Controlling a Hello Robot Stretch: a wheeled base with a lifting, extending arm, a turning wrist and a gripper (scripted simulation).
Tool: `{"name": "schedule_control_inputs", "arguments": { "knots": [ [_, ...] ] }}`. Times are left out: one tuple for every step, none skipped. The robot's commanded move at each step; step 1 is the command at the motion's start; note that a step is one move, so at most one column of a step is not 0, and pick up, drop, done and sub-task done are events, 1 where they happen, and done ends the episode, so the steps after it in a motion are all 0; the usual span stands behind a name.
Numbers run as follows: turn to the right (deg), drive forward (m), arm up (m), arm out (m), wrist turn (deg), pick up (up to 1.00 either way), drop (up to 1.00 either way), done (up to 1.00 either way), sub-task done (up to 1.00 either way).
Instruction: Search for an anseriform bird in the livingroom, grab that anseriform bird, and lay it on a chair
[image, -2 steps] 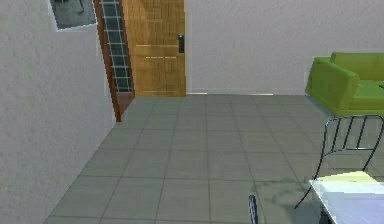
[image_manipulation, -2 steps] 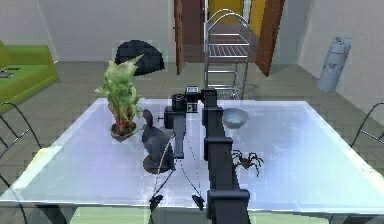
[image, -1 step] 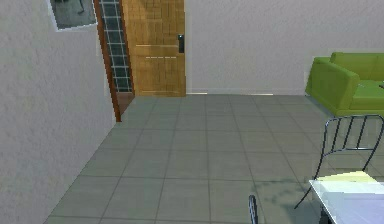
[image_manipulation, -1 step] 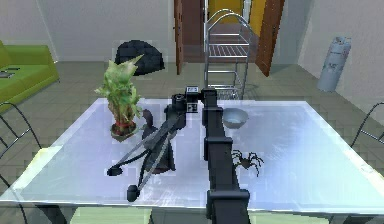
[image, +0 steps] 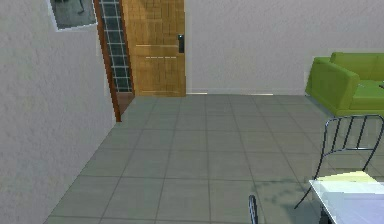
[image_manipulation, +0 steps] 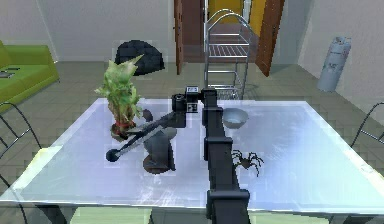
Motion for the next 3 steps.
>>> {"name": "schedule_control_inputs", "arguments": {
  "knots": [
    [0.0,0.0,0.0,0.0,45.0,0.0,0.0,0.0,0.0],
    [0.0,0.0,0.0,0.0,27.0,0.0,0.0,0.0,0.0],
    [0.0,0.0,-0.3,0.0,0.0,0.0,0.0,0.0,0.0]
  ]
}}
